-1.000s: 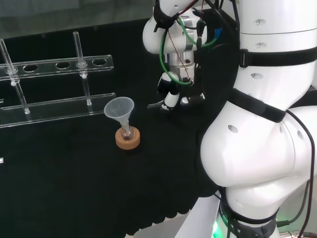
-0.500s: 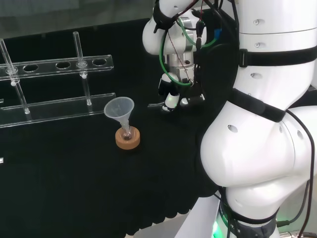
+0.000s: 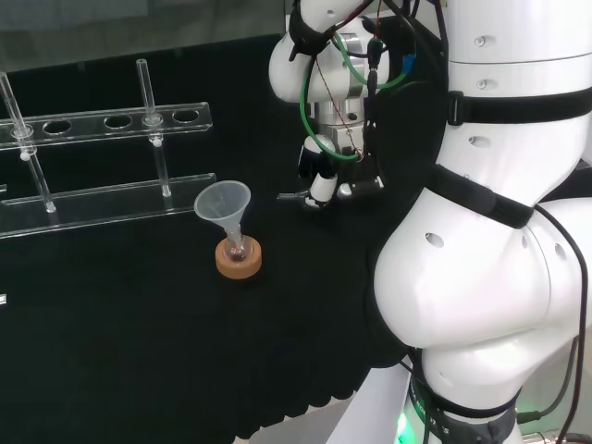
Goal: Pick up the weighing funnel.
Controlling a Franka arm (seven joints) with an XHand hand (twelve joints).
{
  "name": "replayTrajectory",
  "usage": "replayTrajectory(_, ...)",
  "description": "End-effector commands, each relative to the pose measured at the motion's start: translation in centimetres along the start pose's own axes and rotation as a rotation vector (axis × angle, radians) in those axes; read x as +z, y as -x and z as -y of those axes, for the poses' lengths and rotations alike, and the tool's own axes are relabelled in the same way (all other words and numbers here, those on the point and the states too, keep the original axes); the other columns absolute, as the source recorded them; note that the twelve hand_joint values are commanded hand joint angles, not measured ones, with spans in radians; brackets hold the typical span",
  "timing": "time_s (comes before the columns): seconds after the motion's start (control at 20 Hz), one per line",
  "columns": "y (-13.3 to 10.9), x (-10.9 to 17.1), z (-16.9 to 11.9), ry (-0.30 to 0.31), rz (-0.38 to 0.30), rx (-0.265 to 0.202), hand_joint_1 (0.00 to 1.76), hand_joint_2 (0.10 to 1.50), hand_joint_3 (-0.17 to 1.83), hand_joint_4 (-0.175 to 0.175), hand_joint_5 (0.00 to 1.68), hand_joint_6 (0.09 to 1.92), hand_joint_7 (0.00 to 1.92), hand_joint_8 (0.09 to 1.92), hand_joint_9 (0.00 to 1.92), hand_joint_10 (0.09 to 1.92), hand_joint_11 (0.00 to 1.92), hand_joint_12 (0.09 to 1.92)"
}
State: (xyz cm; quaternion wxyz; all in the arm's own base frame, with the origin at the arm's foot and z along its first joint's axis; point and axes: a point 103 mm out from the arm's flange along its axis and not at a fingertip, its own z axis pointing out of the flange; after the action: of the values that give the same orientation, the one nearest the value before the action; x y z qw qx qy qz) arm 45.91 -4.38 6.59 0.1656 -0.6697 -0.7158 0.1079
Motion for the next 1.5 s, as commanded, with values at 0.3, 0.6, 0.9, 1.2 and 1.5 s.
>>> replayTrajectory(0.3, -0.2, 0.69, 0.01, 0.008, 0.007, 0.026, 1.16, 0.4, 0.76, 0.021, 1.08, 0.58, 1.25, 0.31, 1.19, 0.2, 0.71, 1.12)
replayTrajectory(0.6, 0.26, 0.3, 0.01, 0.04, 0.004, 0.042, 1.17, 0.41, 0.75, 0.003, 1.16, 0.54, 1.34, 0.27, 1.27, 0.16, 0.8, 1.07)
replayTrajectory(0.9, 0.37, 0.08, -0.25, 0.068, 0.003, 0.045, 1.18, 0.64, 0.56, 0.054, 1.49, 0.19, 1.45, 0.21, 1.41, 0.09, 0.95, 0.98)
replayTrajectory(1.2, 0.44, 0.06, -0.35, 0.082, -0.01, 0.048, 1.19, 0.61, 0.6, 0.029, 1.54, 0.1, 1.5, 0.17, 1.45, 0.09, 1.01, 0.94)
replayTrajectory(1.5, 0.57, -0.04, -0.39, 0.091, -0.005, 0.046, 1.2, 0.59, 0.63, -0.005, 1.56, 0.09, 1.53, 0.15, 1.47, 0.09, 1.04, 0.93)
